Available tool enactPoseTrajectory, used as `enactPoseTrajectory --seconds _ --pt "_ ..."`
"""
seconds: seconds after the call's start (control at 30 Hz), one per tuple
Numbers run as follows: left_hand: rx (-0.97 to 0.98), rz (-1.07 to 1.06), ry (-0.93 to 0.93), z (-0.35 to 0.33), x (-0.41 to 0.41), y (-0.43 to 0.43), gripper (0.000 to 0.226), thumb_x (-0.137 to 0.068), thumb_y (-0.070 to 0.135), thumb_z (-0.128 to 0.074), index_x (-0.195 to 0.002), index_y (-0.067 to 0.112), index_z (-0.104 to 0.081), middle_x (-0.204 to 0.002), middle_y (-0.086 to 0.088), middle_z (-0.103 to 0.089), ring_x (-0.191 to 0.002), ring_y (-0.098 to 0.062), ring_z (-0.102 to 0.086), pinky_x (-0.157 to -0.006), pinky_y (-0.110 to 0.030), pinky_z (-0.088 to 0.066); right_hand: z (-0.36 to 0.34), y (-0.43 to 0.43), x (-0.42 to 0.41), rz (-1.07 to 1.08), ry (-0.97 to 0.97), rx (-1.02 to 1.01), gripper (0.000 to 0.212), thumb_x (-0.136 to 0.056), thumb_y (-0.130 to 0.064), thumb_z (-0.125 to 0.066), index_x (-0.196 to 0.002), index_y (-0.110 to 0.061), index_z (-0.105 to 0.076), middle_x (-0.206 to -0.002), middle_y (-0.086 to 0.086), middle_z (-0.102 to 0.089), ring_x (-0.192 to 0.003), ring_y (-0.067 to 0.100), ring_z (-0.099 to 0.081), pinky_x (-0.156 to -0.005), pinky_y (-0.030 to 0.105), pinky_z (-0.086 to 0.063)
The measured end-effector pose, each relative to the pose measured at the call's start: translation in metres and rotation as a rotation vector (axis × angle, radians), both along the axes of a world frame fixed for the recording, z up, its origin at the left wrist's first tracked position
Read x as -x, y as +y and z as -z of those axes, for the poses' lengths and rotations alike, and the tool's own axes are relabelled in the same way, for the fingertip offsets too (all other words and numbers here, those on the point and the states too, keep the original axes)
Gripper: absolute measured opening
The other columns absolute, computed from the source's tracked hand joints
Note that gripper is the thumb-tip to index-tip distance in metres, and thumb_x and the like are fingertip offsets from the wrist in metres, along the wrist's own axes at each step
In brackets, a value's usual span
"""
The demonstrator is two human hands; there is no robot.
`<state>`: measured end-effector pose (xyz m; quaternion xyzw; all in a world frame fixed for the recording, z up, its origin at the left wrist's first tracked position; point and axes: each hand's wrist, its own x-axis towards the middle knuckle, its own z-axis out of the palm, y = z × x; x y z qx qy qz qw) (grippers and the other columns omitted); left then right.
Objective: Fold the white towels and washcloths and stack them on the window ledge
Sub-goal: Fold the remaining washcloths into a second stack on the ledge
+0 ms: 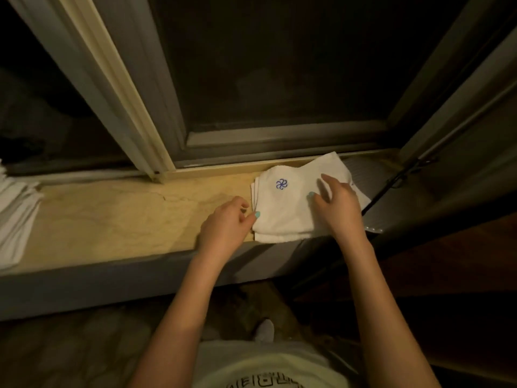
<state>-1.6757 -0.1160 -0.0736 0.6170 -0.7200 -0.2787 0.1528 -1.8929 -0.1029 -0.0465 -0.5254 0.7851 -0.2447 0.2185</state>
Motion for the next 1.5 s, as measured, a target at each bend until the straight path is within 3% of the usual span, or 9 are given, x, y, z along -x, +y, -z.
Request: enactPoseTrajectory --seconds 0.17,0.27,0.57,0.7,0.87,1.03,1.13,1.3,1.5 --pt "-0.092 -0.131 0.025 0.008 0.008 0.018 0.040 -0.091 0.052 -0.051 -0.117 0.021 -0.055 -0.072 0.004 -0.066 -0.064 -0.014 -0.064 -0.066 -0.038 -0.055 0.002 -0.008 0.004 -0.030 0.018 -0.091 0.058 -0.091 -0.036 -0.059 -0.142 -0.020 -0.037 -0.139 0.016 -0.036 -0.126 0.034 -0.038 -0.102 0.043 -0.037" --pt "-0.146 -0.169 0.121 0.012 0.019 0.031 0.029 -0.093 0.046 -0.052 -0.112 0.024 -0.052 -0.066 0.003 -0.067 -0.050 -0.008 -0.064 -0.061 -0.034 -0.056 0.004 -0.008 0.007 -0.053 -0.017 -0.082 0.061 -0.091 -0.036 -0.060 -0.144 -0.020 -0.036 -0.136 0.014 -0.045 -0.121 0.032 -0.046 -0.099 0.040 -0.039" --pt "-0.248 -0.445 0.701 0.013 0.031 0.035 0.012 -0.091 0.020 -0.063 -0.097 0.020 -0.052 -0.083 -0.010 -0.068 -0.062 -0.023 -0.071 -0.059 -0.036 -0.059 0.006 0.007 0.001 -0.112 -0.188 0.115 0.048 -0.088 -0.027 -0.065 -0.133 -0.020 -0.053 -0.131 0.004 -0.056 -0.121 0.018 -0.050 -0.097 0.025 -0.037" --pt "-0.131 -0.457 0.694 0.008 0.021 0.028 0.018 -0.090 0.013 -0.062 -0.091 0.029 -0.053 -0.084 -0.013 -0.067 -0.073 -0.024 -0.070 -0.062 -0.036 -0.060 0.002 0.019 -0.018 -0.099 -0.268 0.163 0.040 -0.087 -0.026 -0.065 -0.126 -0.021 -0.057 -0.125 -0.003 -0.058 -0.114 0.009 -0.050 -0.095 0.024 -0.038" --pt "-0.008 -0.498 0.601 0.008 -0.032 0.016 0.020 -0.085 0.025 -0.062 -0.095 0.040 -0.054 -0.093 -0.004 -0.066 -0.082 -0.022 -0.067 -0.070 -0.050 -0.058 0.006 0.041 -0.065 -0.139 -0.435 0.170 0.026 -0.089 -0.023 -0.064 -0.115 -0.021 -0.063 -0.112 -0.009 -0.062 -0.096 0.006 -0.057 -0.081 0.029 -0.051" --pt "-0.024 -0.472 0.558 0.007 -0.088 -0.003 0.016 -0.090 0.014 -0.061 -0.099 0.026 -0.057 -0.101 -0.002 -0.064 -0.093 -0.016 -0.062 -0.070 -0.033 -0.055 0.025 0.060 -0.123 -0.042 -0.524 0.159 0.023 -0.087 -0.023 -0.066 -0.110 -0.023 -0.064 -0.090 -0.006 -0.063 -0.079 0.013 -0.061 -0.071 0.044 -0.056" --pt "-0.007 -0.399 0.556 0.007 -0.116 -0.016 0.015 -0.089 0.008 -0.061 -0.096 0.020 -0.060 -0.096 0.004 -0.064 -0.090 -0.010 -0.059 -0.067 -0.016 -0.045 0.033 0.071 -0.157 0.073 -0.569 0.173 0.023 -0.088 -0.023 -0.067 -0.110 -0.022 -0.065 -0.087 -0.008 -0.063 -0.076 0.010 -0.061 -0.070 0.041 -0.057" --pt "0.036 -0.276 0.506 0.009 -0.153 -0.031 0.018 -0.087 0.005 -0.062 -0.094 0.021 -0.062 -0.093 0.007 -0.063 -0.084 -0.004 -0.058 -0.069 -0.014 -0.044 0.041 0.090 -0.210 0.165 -0.640 0.168 0.025 -0.090 -0.021 -0.065 -0.115 -0.018 -0.063 -0.088 -0.009 -0.063 -0.077 -0.001 -0.062 -0.069 0.021 -0.056" --pt "0.021 -0.202 0.415 0.012 -0.191 -0.043 0.018 -0.089 0.005 -0.059 -0.097 0.021 -0.063 -0.097 0.003 -0.064 -0.088 -0.009 -0.059 -0.068 -0.016 -0.043 0.052 0.101 -0.242 0.174 -0.576 0.115 0.025 -0.092 -0.028 -0.060 -0.116 -0.021 -0.065 -0.084 -0.007 -0.066 -0.070 0.004 -0.063 -0.062 0.022 -0.054"
